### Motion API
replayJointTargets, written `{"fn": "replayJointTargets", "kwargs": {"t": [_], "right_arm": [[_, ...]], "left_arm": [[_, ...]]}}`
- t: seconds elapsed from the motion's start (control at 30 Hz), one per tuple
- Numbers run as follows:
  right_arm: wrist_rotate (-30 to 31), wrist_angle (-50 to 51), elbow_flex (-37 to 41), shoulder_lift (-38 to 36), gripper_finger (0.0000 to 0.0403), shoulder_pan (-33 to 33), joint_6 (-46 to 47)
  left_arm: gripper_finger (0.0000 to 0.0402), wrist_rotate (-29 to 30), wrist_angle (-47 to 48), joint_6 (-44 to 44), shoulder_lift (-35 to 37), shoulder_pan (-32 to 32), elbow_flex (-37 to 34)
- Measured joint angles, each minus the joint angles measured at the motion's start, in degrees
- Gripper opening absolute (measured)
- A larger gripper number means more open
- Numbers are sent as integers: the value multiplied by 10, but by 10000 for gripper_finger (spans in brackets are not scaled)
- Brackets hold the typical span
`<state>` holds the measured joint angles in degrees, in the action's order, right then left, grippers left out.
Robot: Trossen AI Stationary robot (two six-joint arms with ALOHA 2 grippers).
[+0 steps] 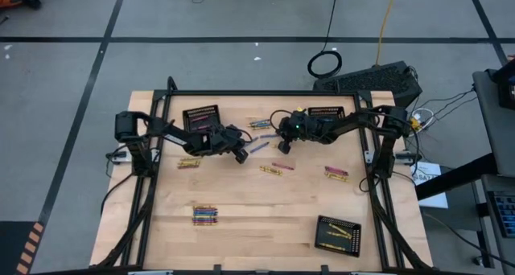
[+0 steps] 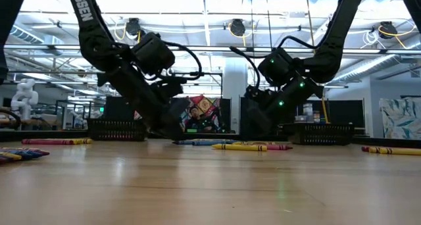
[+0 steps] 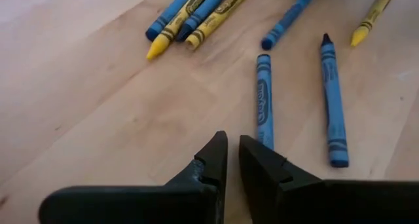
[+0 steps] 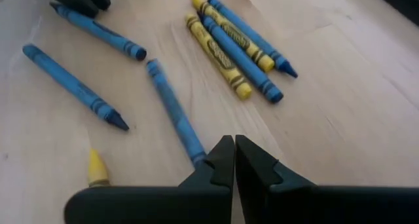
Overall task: Sort crayons
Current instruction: Adjust the blue crayon
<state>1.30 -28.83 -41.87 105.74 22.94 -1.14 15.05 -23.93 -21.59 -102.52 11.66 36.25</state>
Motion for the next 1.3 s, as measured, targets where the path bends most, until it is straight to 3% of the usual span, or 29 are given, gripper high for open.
{"fn": "replayJointTargets", "kwargs": {"t": [0.37, 0.77, 1.0, 1.13, 1.3], "right_arm": [[-40, 16, 0, -1, 0, -13, -55], [-41, 30, -1, -3, 0, -57, -96], [-22, 69, 1, -62, 0, -71, -100], [-16, 37, 0, -80, 0, -60, -49], [-14, -19, 0, -39, 0, -45, 51]], "left_arm": [[44, 0, -31, 44, -7, -2, 0], [44, 0, -87, 116, -7, -4, 0], [44, 1, -74, 116, 20, -8, 0], [44, 31, -43, 106, 41, -11, 0], [44, 42, -33, 99, 36, -6, 0]]}}
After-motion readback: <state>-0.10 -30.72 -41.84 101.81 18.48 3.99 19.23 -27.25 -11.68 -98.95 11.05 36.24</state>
